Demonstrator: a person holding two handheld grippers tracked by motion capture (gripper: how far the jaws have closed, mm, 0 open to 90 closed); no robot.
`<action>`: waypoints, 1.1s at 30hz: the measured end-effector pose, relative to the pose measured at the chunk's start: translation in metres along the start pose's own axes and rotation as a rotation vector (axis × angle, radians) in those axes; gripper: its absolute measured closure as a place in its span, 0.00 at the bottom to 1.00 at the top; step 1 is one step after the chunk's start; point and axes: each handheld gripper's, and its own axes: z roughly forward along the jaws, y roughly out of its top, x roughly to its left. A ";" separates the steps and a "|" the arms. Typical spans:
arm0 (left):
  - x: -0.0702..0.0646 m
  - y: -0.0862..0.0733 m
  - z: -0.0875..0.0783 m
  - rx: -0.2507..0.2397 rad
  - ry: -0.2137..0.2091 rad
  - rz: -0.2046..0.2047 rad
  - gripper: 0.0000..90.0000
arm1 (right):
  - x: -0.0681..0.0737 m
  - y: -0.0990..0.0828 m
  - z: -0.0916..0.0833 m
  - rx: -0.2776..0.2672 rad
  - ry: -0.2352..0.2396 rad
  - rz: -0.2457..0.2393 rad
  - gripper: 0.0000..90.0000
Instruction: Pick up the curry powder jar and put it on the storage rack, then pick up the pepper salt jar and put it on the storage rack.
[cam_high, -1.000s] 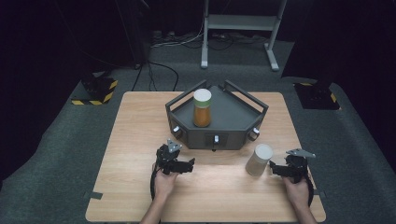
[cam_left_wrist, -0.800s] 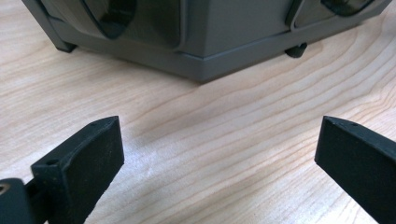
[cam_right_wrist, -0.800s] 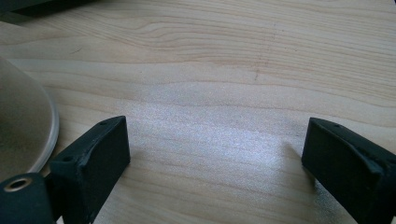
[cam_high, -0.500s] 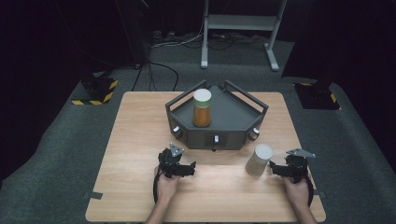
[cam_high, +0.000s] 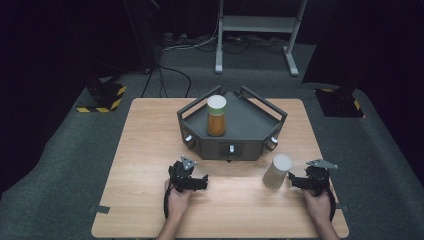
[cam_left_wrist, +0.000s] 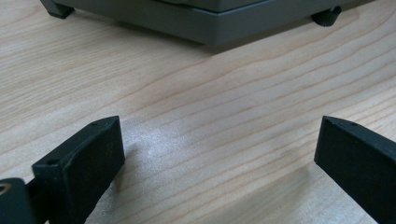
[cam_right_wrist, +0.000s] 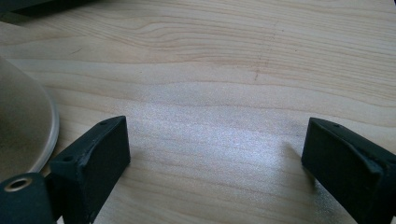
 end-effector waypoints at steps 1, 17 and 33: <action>-0.002 0.001 0.001 0.007 0.007 0.009 0.02 | 0.000 0.000 0.000 0.000 0.000 0.000 0.08; -0.008 0.004 0.002 0.022 0.030 0.029 0.00 | 0.000 0.000 0.000 -0.001 -0.001 0.000 0.08; -0.008 0.004 0.002 0.021 0.030 0.029 0.00 | 0.000 0.000 0.000 0.001 -0.001 0.001 0.08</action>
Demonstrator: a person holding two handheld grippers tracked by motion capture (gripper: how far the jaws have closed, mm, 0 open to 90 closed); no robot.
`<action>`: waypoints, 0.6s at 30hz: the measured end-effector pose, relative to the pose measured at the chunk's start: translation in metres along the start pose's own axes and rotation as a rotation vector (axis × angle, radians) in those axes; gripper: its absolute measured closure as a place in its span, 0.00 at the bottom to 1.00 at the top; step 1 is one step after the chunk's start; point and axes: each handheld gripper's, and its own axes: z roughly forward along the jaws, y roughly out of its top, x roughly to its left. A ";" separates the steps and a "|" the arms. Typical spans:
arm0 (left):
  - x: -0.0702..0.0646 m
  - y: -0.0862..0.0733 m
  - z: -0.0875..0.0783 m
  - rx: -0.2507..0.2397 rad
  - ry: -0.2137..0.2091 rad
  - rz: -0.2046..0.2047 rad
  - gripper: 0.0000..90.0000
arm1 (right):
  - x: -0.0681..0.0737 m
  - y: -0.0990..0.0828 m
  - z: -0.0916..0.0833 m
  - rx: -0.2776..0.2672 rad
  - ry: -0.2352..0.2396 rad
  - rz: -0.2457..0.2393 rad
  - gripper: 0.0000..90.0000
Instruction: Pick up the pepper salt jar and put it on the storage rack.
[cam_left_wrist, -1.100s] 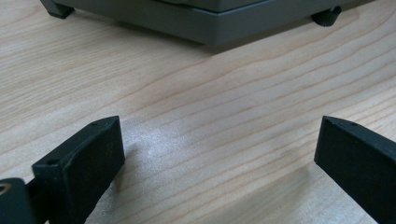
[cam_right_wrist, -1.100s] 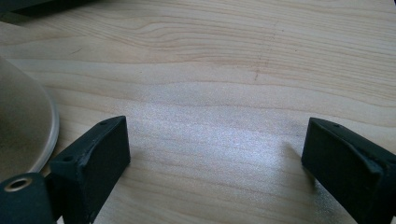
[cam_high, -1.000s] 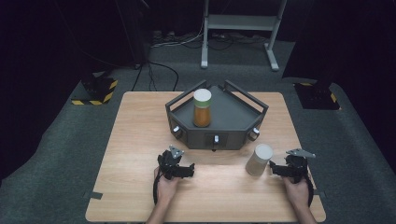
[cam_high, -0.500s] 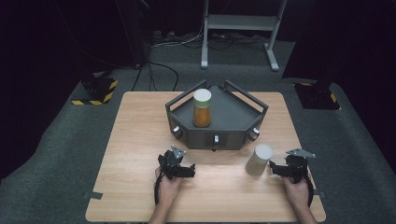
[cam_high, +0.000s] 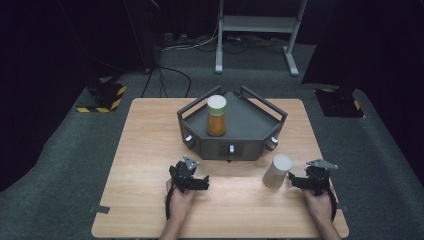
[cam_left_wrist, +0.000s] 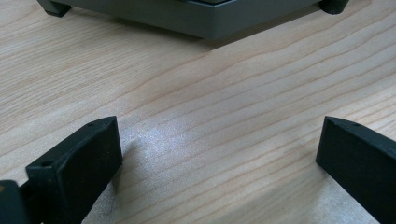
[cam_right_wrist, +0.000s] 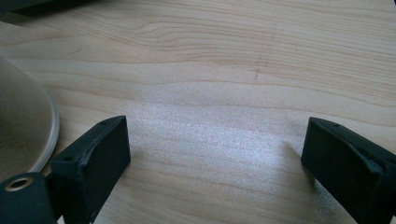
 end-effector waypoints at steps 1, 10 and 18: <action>0.000 0.000 0.000 0.000 0.000 0.000 0.00 | 0.000 0.000 0.000 0.000 0.000 0.000 0.08; 0.000 0.000 0.000 -0.002 0.001 -0.001 0.00 | -0.001 0.000 0.000 0.003 0.008 -0.005 0.06; 0.000 0.000 0.000 -0.001 0.000 -0.001 0.00 | -0.005 -0.004 -0.005 0.004 0.037 0.000 0.05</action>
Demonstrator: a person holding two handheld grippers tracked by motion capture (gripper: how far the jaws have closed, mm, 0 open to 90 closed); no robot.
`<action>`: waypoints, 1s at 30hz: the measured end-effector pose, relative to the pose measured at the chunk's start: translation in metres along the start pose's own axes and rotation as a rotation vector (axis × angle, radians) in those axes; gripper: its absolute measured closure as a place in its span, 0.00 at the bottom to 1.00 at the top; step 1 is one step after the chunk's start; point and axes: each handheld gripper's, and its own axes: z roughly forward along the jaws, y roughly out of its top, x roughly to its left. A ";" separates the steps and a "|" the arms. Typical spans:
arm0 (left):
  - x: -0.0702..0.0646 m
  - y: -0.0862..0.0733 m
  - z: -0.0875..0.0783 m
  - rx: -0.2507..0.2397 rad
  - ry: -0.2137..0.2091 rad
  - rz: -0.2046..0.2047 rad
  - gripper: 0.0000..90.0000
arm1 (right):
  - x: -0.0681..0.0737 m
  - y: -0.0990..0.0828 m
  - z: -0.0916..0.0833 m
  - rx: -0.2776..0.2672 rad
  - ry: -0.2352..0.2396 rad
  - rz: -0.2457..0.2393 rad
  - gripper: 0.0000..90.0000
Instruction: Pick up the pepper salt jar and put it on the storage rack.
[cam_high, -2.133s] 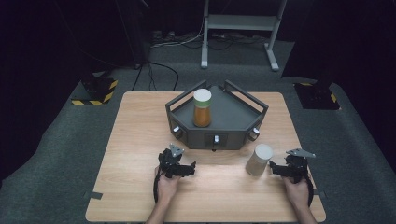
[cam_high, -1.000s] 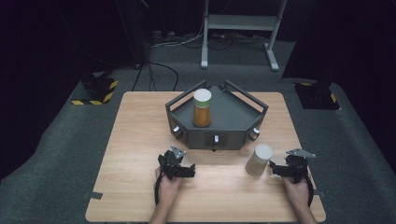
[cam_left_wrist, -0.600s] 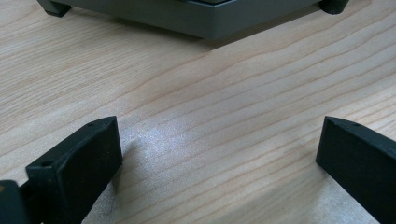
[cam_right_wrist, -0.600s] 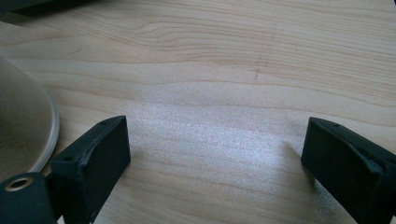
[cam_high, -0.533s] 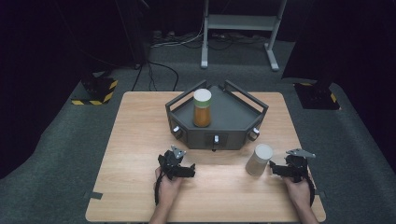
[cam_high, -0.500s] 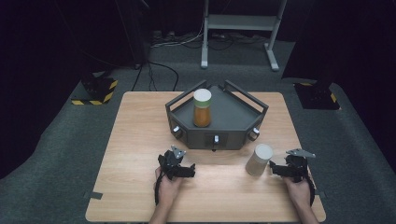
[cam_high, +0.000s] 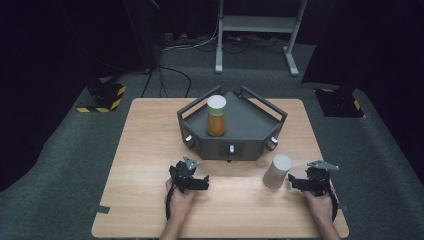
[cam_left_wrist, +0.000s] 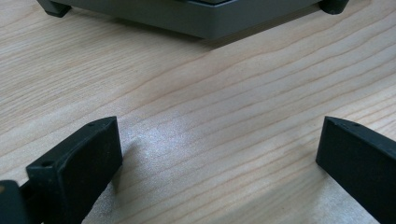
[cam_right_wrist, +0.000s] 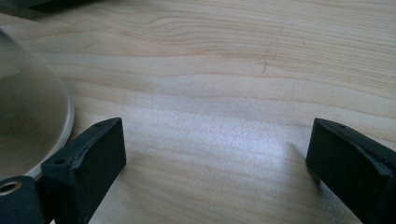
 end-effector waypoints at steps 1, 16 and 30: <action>0.000 0.000 0.000 0.000 -0.001 -0.002 0.00 | -0.002 -0.001 -0.002 0.001 0.010 0.001 0.04; 0.000 0.000 0.000 0.001 -0.001 0.001 0.00 | 0.004 -0.015 -0.022 -0.011 0.110 -0.092 0.04; 0.000 0.000 0.000 0.001 -0.001 0.000 0.00 | 0.006 -0.016 -0.017 -0.065 0.254 -0.106 0.04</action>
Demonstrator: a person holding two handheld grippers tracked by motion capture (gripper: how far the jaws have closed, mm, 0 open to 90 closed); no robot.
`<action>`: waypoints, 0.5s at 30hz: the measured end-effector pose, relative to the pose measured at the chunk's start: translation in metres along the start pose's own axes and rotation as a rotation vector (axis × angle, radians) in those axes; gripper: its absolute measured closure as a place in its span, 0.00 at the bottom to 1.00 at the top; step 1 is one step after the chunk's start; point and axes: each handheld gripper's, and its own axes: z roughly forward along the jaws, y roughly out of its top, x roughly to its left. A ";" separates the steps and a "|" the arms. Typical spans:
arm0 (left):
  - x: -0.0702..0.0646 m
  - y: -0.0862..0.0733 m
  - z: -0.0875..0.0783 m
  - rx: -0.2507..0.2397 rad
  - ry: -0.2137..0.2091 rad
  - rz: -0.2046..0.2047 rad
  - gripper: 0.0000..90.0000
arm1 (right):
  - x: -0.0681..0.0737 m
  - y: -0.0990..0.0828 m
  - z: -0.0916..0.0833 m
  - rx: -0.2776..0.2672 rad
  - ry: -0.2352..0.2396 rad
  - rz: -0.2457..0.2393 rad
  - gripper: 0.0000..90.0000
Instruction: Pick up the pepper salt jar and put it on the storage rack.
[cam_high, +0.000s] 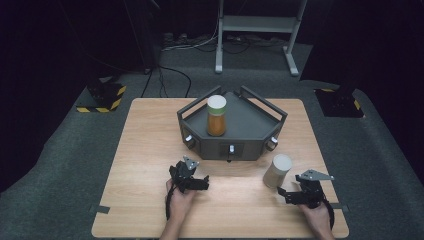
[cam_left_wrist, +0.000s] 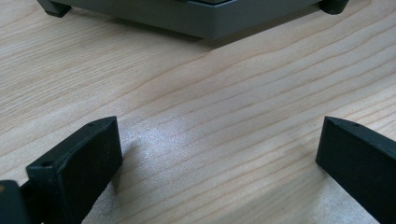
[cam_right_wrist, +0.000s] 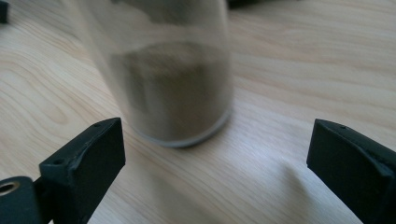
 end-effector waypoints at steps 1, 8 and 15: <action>0.000 0.000 0.000 0.000 0.001 0.002 0.00 | 0.000 0.000 0.000 -0.022 0.017 0.001 0.04; 0.000 0.000 0.000 0.000 0.001 0.002 0.00 | 0.002 0.008 0.002 -0.051 0.045 -0.001 0.05; 0.000 0.000 0.000 0.000 0.000 0.000 0.00 | 0.004 0.018 0.007 -0.062 0.058 -0.017 0.07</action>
